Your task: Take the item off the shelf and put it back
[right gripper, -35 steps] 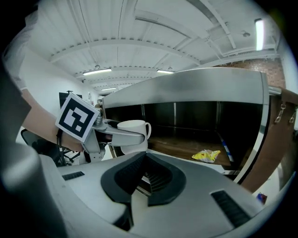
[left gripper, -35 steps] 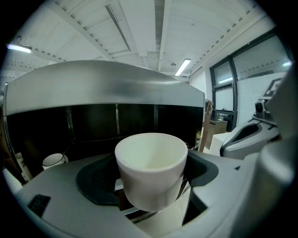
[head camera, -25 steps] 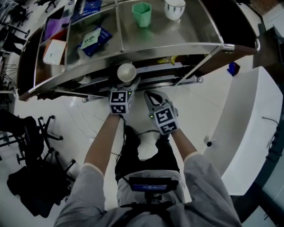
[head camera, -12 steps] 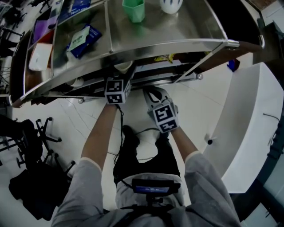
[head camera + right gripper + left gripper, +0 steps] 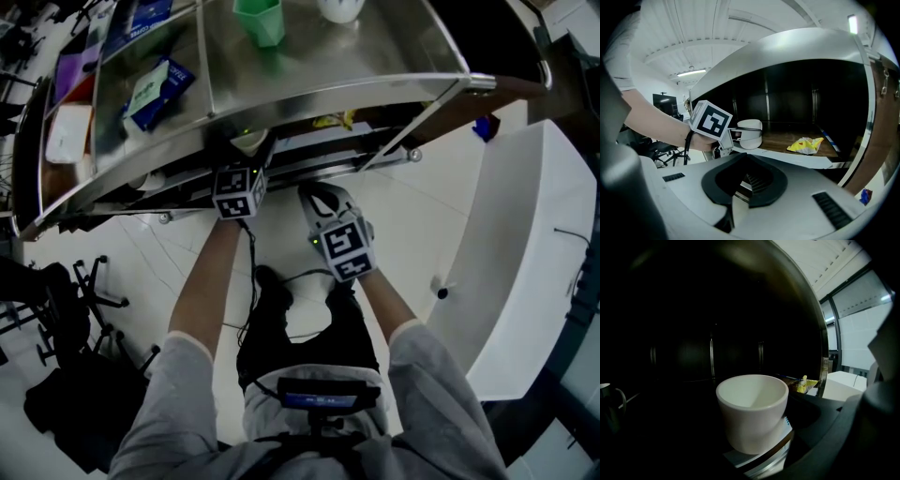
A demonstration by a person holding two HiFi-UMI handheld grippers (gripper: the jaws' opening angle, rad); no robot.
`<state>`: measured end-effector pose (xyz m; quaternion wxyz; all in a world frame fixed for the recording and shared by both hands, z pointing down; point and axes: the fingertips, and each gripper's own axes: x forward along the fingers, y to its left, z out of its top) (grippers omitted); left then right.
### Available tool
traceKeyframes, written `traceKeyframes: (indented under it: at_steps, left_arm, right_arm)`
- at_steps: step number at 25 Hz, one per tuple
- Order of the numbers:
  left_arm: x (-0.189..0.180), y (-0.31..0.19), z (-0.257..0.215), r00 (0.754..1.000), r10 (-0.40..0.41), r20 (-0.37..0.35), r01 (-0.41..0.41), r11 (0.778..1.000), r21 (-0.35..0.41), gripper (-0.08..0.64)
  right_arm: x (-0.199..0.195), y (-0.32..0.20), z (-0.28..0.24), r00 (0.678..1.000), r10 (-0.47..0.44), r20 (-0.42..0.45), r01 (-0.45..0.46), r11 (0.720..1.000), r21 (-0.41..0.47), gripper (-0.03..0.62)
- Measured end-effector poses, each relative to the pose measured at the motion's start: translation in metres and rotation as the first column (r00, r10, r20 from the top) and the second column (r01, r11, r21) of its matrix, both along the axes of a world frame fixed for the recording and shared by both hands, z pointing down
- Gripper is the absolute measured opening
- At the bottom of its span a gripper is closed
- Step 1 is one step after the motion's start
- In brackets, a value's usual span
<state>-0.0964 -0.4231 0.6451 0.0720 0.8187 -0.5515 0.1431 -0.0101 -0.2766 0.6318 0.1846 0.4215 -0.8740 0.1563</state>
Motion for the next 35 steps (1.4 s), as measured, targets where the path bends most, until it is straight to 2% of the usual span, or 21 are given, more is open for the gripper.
traceKeyframes:
  at_steps: [5,7,14,20,25,28,33,35]
  left_arm:
    - [0.0,0.001,0.001,1.0,-0.011,-0.021,0.011,1.0,0.004,0.428]
    - [0.001,0.002,-0.001,1.0,-0.004,-0.027,0.004,1.0,0.003,0.448]
    - [-0.007,0.021,-0.013,1.0,0.016,0.004,-0.016,1.0,-0.021,0.466]
    - [-0.027,0.074,-0.043,1.0,0.006,0.002,-0.006,0.997,-0.08,0.466]
    - [-0.04,0.138,-0.073,1.0,0.015,-0.002,-0.015,0.991,-0.133,0.457]
    - [-0.047,0.171,-0.098,1.0,0.006,-0.025,-0.009,0.99,-0.143,0.396]
    - [-0.065,0.219,-0.141,0.997,-0.043,-0.065,0.036,0.993,-0.108,0.254]
    - [-0.073,0.229,-0.151,0.995,-0.057,-0.076,0.05,0.995,-0.091,0.221]
  right_arm:
    - [0.004,0.004,0.004,1.0,0.005,-0.006,-0.005,1.0,-0.002,0.009]
    - [0.004,0.005,0.004,1.0,0.006,-0.007,-0.006,1.0,-0.001,0.009]
    - [0.006,0.011,-0.006,1.0,0.019,-0.01,-0.019,1.0,-0.016,0.009]
    - [0.009,0.027,-0.04,1.0,0.022,-0.006,-0.022,1.0,-0.018,0.009]
    - [0.016,0.048,-0.072,0.999,0.035,-0.004,-0.035,0.999,-0.021,0.009]
    - [0.022,0.059,-0.089,0.999,0.036,-0.016,-0.036,0.999,-0.009,0.009]
    - [0.034,0.08,-0.11,0.999,0.034,-0.019,-0.034,0.999,0.001,0.009]
    - [0.036,0.084,-0.115,0.999,0.037,-0.021,-0.037,0.999,0.01,0.009]
